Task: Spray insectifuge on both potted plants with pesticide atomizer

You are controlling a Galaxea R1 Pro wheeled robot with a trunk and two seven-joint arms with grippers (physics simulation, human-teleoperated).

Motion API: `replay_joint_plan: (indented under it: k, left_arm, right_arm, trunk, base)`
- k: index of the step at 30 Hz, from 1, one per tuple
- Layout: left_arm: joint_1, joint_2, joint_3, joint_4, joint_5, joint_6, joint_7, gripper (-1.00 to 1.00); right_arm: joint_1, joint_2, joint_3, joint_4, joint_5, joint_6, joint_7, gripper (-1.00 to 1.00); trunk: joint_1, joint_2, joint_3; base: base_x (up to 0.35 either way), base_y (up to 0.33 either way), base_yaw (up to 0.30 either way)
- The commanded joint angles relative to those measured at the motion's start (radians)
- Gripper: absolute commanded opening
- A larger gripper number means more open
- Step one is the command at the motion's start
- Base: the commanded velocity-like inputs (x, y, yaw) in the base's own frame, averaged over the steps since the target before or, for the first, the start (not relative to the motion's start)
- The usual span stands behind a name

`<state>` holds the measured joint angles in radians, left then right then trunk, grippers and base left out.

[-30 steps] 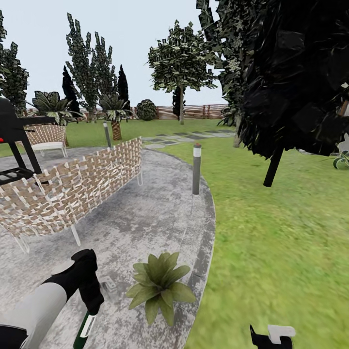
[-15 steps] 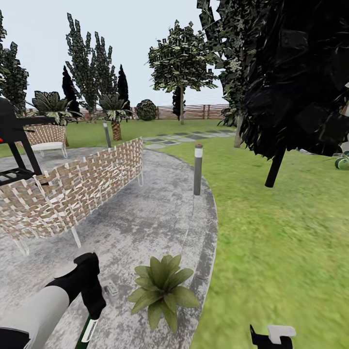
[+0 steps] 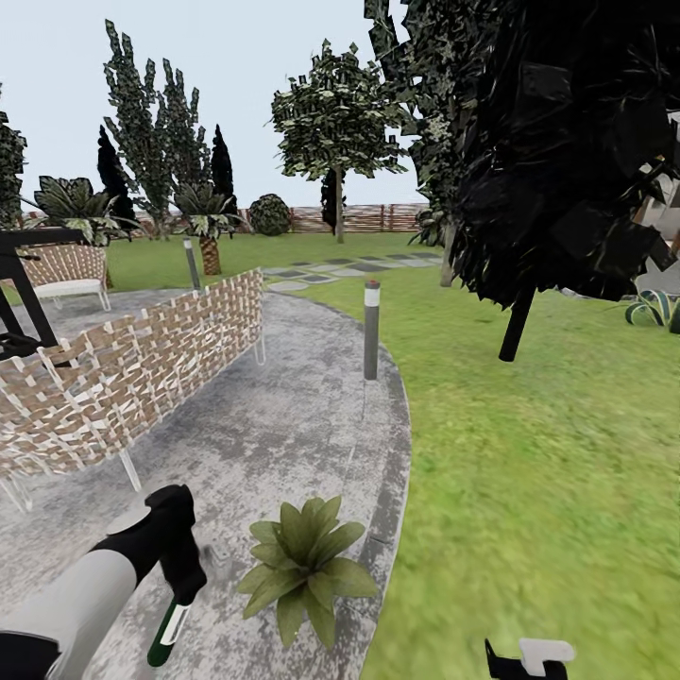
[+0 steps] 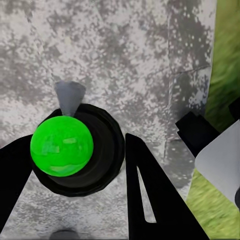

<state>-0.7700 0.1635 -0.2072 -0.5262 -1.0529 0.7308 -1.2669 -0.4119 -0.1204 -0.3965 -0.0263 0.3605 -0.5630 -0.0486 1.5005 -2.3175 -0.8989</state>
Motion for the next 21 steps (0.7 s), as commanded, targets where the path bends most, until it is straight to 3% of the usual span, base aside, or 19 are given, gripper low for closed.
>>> replay_joint_plan:
  k: [1,7,12,21]
  left_arm:
    - [0.003,0.001,-0.007,-0.001,-0.002,0.009,-0.006,-1.0]
    - [-0.004,-0.001,-0.009,-0.003,-0.004,0.009,-0.006,-1.0]
    - [-0.036,-0.018,-0.008,-0.032,-0.004,0.01,-0.007,-1.0]
    - [0.012,-0.005,-0.011,-0.02,-0.003,-0.001,0.04,-1.0]
  right_arm:
    - [-0.001,0.001,-0.005,0.002,0.01,-0.002,-0.005,1.0]
    - [0.002,0.013,-0.005,0.002,0.011,-0.002,-0.005,1.0]
    - [0.011,0.016,-0.005,0.002,0.011,-0.002,-0.005,1.0]
    - [0.033,0.016,-0.005,0.002,0.011,-0.003,-0.005,1.0]
  trunk:
    - [0.0,0.0,-0.001]
    - [0.0,0.0,-0.001]
    - [0.0,0.0,-0.001]
    - [0.0,0.0,-0.001]
  base:
    - [0.0,0.0,0.0]
    - [0.0,0.0,0.0]
    - [0.0,0.0,0.0]
    - [0.0,0.0,0.0]
